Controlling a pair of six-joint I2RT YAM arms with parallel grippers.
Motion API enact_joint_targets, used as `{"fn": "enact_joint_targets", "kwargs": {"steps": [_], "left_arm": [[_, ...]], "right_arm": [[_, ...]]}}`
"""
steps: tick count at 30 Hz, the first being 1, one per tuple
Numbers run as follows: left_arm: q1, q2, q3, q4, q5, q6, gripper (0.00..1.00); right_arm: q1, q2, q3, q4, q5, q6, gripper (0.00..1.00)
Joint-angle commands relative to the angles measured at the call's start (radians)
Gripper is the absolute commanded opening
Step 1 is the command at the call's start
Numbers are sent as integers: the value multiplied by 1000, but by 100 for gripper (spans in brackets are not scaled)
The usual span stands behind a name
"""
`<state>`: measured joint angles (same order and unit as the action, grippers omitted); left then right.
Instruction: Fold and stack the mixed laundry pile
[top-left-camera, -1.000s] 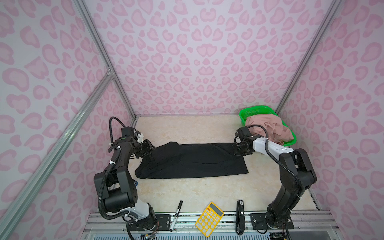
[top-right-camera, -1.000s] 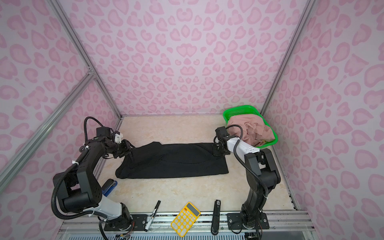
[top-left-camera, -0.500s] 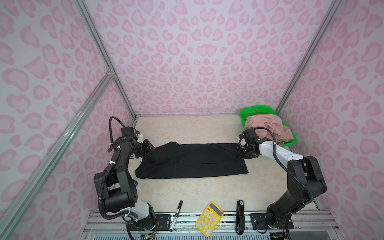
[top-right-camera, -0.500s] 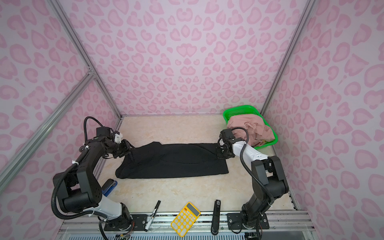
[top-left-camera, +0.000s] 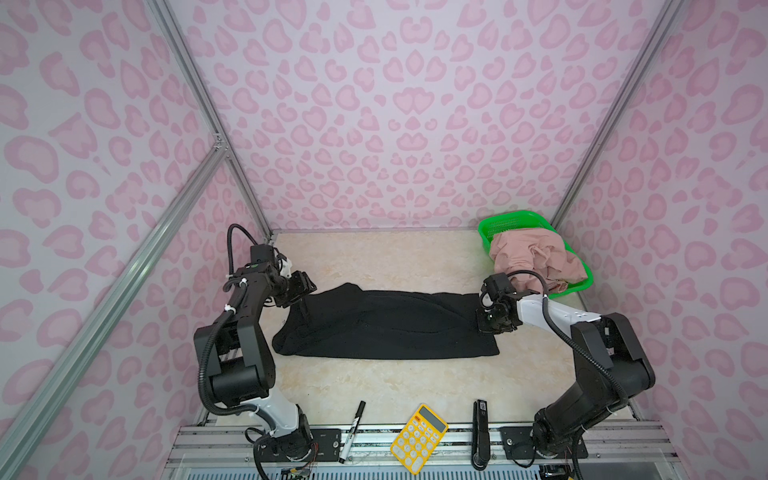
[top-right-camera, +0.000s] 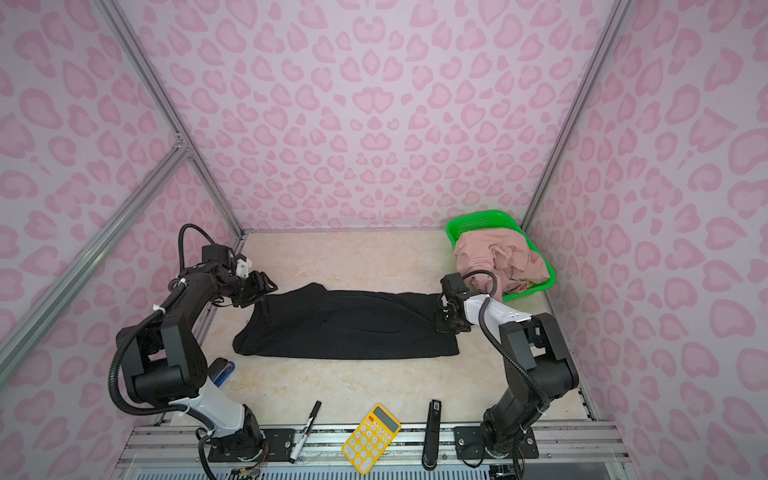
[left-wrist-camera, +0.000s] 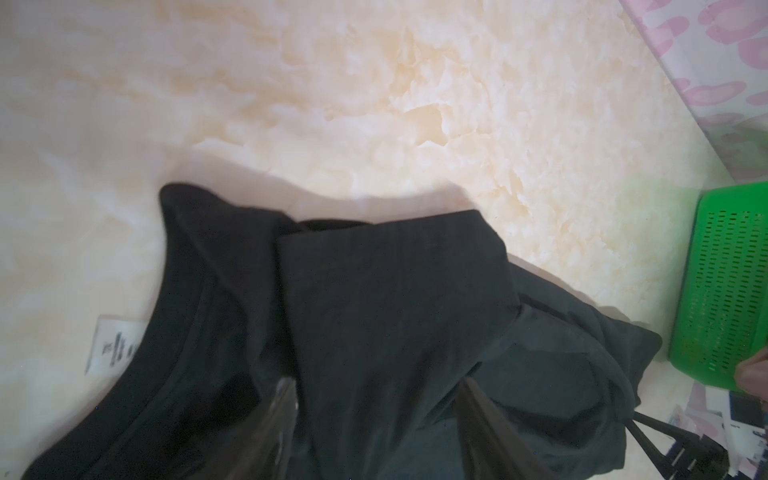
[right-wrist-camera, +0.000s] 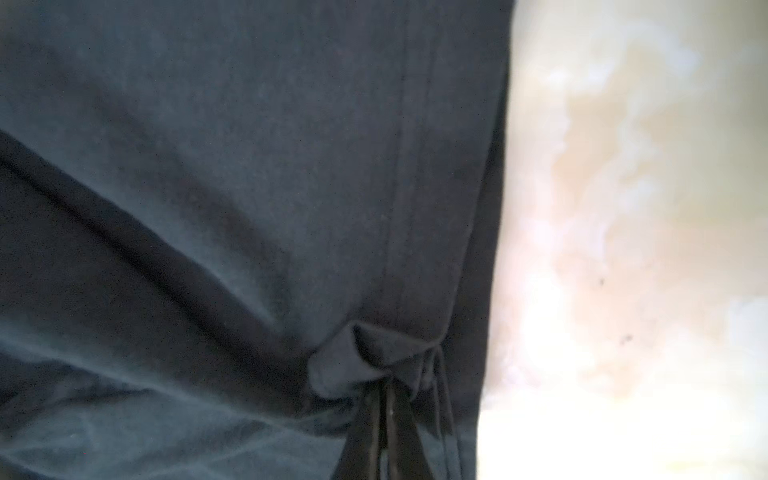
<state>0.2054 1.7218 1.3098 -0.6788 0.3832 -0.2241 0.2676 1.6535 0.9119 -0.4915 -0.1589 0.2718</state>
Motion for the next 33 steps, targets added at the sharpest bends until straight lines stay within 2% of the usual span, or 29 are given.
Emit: {"fn": "enact_joint_targets", "kwargs": {"steps": [1,6,10,13,18,23,28,33], "left_arm": [[-34,100,113,-20,-153,30,62],[-41,282,247,-119,-277,-10,61],[-42,283,194,-99,-344,-14,61],[-42,282,166,-79,-310,-2,61],[-42,269,160,-76,-257,-1,53],[-43,226,144,-78,-264,2,54],[-43,211,115,-70,-181,17,53],[-43,185,81,-43,-186,8,52]], "right_arm": [[7,25,3,-1,18,7,0],[16,22,16,-1,16,9,0],[16,20,16,4,16,12,0],[17,28,19,4,12,9,0],[18,33,19,3,12,6,0],[17,34,17,7,11,6,0],[17,36,14,10,9,7,0],[16,35,13,4,12,4,0]]}}
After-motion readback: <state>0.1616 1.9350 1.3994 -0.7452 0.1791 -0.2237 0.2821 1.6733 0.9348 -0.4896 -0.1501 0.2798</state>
